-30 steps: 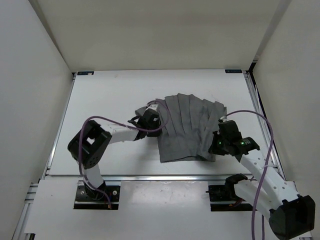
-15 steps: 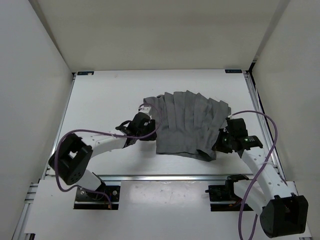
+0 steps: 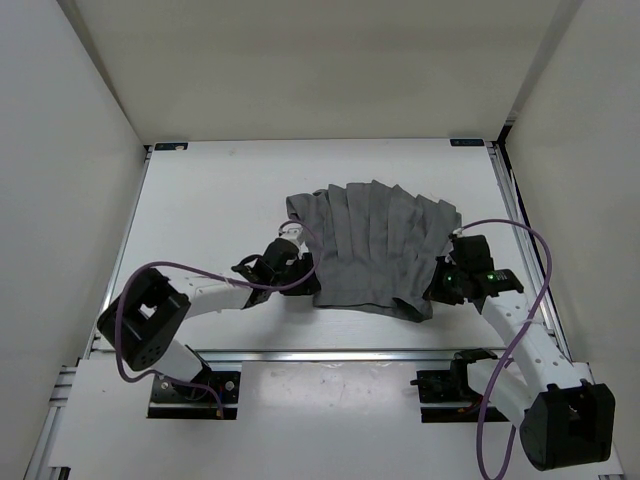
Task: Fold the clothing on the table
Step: Flatten the skirt out
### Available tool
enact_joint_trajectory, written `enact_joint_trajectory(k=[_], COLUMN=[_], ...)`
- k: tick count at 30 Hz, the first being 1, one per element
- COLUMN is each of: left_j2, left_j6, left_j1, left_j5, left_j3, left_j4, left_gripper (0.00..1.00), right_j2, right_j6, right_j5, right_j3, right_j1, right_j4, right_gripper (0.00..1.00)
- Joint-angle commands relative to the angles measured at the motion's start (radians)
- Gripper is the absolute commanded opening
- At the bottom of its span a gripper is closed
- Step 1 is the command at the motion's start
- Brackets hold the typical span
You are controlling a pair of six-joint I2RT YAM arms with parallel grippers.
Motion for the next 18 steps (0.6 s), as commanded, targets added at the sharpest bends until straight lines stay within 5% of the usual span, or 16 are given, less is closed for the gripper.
enact_joint_trajectory(k=[1,11,13,14,18], left_j2=[0.006,0.098,0.125,0.144,0.147], left_j6=[-0.032,-0.07,-0.073,-0.066,-0.047], left_j1=[-0.029,-0.099,-0.112,-0.112,-0.098], left_j5=[0.045,0.092,0.111,0.132,0.123], left_j3=[0.008,0.008,0.005,0.011,0.055], left_j4=[0.061,0.091,0.117,0.128,0.098], left_gripper=[0.58,0.47,0.35,0.04,0.0], right_j2=[-0.005,-0.016,-0.014,-0.016,-0.005], right_j6=[-0.014,-0.028,-0.022,-0.02,-0.028], right_j5=[0.0,-0.023,-0.026,-0.025,-0.028], right_j3=[0.013,0.005,0.006,0.01,0.023], right_j1=[-0.007,-0.045,-0.044,-0.05,-0.054], right_j4=[0.028,0.054,0.062,0.063,0.08], right_gripper=[0.0,0.0,0.01,0.0,0.0])
